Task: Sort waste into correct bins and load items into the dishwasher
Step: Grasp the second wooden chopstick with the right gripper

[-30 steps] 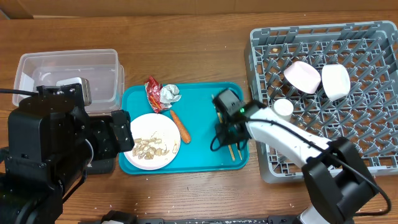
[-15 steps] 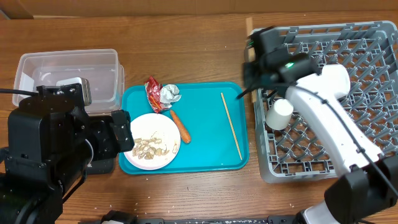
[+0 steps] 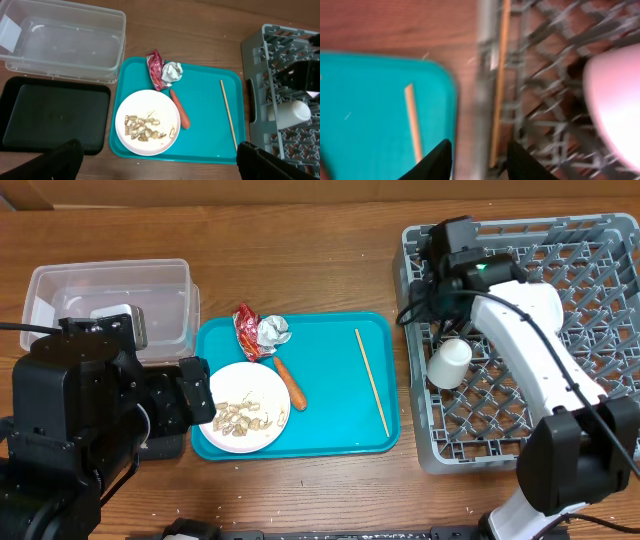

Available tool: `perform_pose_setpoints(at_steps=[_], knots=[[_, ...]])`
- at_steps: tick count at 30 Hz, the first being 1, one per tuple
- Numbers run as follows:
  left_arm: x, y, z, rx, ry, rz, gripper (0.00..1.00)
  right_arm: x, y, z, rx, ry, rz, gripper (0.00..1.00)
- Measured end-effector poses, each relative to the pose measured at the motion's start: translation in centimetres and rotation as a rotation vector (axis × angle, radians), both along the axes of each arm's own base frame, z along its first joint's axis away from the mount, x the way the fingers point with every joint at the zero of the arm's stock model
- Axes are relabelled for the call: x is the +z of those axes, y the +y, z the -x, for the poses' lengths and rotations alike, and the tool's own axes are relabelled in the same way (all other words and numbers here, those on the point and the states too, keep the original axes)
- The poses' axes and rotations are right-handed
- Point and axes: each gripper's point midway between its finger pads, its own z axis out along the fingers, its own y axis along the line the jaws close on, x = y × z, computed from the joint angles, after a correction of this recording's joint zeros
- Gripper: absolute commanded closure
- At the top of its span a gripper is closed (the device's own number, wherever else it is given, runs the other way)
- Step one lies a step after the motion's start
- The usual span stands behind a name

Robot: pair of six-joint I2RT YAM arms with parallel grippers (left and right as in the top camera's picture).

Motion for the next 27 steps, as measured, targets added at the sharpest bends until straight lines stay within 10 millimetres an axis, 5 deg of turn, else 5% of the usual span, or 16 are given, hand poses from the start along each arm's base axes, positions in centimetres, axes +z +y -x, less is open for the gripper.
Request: perform_pose_setpoints(at_steps=[8, 12, 19, 21, 27], knots=[[0.0, 0.0, 0.0, 0.0, -0.001, 0.0, 0.0, -0.2, 7.7, 5.6, 0.183, 0.059, 0.002, 0.56], [0.0, 0.0, 0.0, 0.0, 0.0, 0.0, 0.0, -3.9, 9.1, 7.3, 0.2, 0.08, 0.024, 0.54], [0.0, 0.0, 0.0, 0.0, -0.001, 0.0, 0.0, -12.2, 7.2, 10.4, 0.18, 0.179, 0.083, 0.53], [0.0, 0.0, 0.0, 0.0, 0.0, 0.0, 0.0, -12.9, 6.9, 11.0, 0.18, 0.192, 0.084, 0.56], [0.0, 0.0, 0.0, 0.0, 0.0, 0.0, 0.0, -13.4, 7.7, 11.2, 0.192, 0.188, 0.033, 0.96]])
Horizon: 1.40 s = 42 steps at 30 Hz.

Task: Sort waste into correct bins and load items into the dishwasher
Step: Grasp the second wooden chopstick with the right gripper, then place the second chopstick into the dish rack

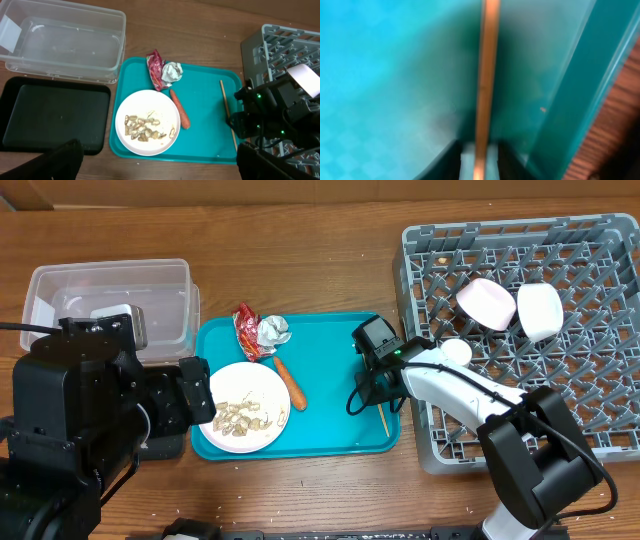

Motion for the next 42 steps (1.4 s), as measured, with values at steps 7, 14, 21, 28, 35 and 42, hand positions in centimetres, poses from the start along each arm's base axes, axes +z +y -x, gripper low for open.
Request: perform_pose_setpoints(at_steps=[7, 14, 21, 28, 35, 42], knots=[[0.0, 0.0, 0.0, 0.0, 0.0, 0.0, 0.0, 1.3, 0.2, 0.9, -0.013, 0.066, -0.003, 0.96], [0.0, 0.0, 0.0, 0.0, 0.0, 0.0, 0.0, 13.9, 1.6, -7.2, -0.065, -0.217, -0.049, 0.96], [0.0, 0.0, 0.0, 0.0, 0.0, 0.0, 0.0, 23.4, -7.0, -13.6, -0.264, -0.51, -0.003, 0.96], [0.0, 0.0, 0.0, 0.0, 0.0, 0.0, 0.0, 18.3, -11.6, -15.5, -0.293, -0.399, 0.042, 0.96], [0.0, 0.0, 0.0, 0.0, 0.0, 0.0, 0.0, 14.6, -9.7, -16.1, -0.225, -0.343, 0.029, 0.5], [0.0, 0.0, 0.0, 0.0, 0.0, 0.0, 0.0, 15.6, -9.5, -14.1, -0.238, -0.272, 0.035, 0.48]])
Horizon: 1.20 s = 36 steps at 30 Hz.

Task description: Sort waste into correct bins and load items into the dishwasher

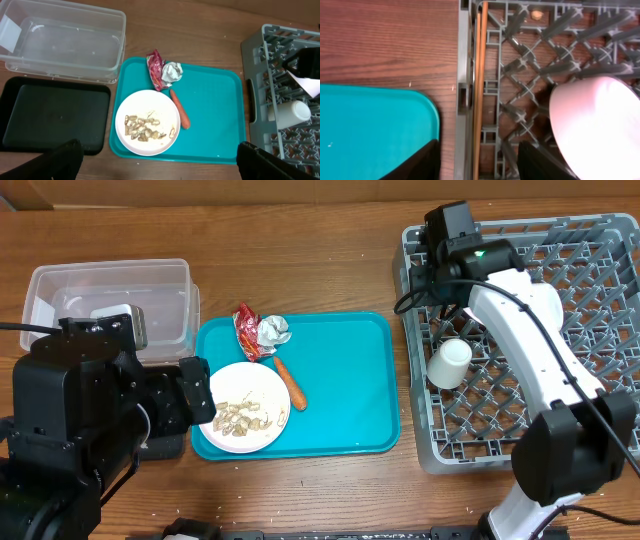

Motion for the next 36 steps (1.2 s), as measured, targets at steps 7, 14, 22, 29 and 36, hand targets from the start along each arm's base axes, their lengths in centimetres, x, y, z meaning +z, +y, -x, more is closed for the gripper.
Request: perform_pose_setpoints(at_steps=[7, 14, 22, 29, 36], knots=[[2.3, -0.7, -2.1, -0.004, -0.123, 0.04, 0.0, 9.1, 1.1, 4.5, -0.023, -0.1, -0.183, 0.42], [4.1, -2.4, -3.2, -0.068, -0.203, 0.115, 0.0, 21.0, 0.1, 13.9, -0.015, -0.338, -0.356, 0.0], [0.9, -5.6, -4.2, -0.179, -0.062, 0.153, 0.0, 25.3, -1.1, 19.7, -0.003, -0.473, -0.423, 0.0], [-14.2, -11.2, -9.0, -0.212, 0.396, 0.08, 0.12, 25.6, -1.2, 20.2, -0.007, -0.482, -0.431, 0.0], [-26.6, -15.7, -10.8, -0.029, 0.659, 0.081, 0.16, 25.2, -1.0, 19.8, -0.007, -0.466, -0.43, 0.0]])
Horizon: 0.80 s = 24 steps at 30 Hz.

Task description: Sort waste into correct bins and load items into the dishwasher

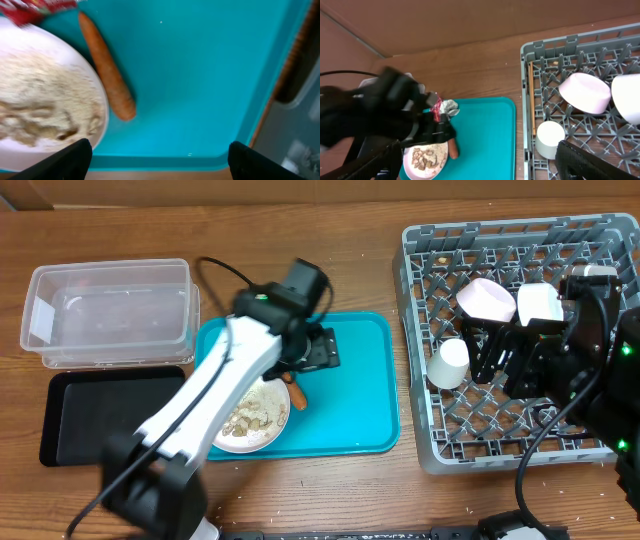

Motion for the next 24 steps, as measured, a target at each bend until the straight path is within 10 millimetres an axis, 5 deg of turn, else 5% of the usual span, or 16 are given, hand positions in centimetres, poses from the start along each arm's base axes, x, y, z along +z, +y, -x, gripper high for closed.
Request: perform_pose_setpoints(at_steps=[3, 10, 24], knots=[[-4.2, -0.7, -0.8, 0.115, 0.075, -0.034, 0.22, -0.2, 0.1, -0.2, 0.002, 0.009, 0.001, 0.0], [-8.5, 1.4, -0.1, 0.267, 0.167, -0.188, 0.21, -0.7, 0.3, -0.9, 0.002, 0.031, 0.007, 0.0], [-8.7, 2.5, -2.4, 0.329, 0.049, -0.247, 0.22, -3.6, 1.1, -3.9, 0.003, 0.142, 0.029, 0.0]])
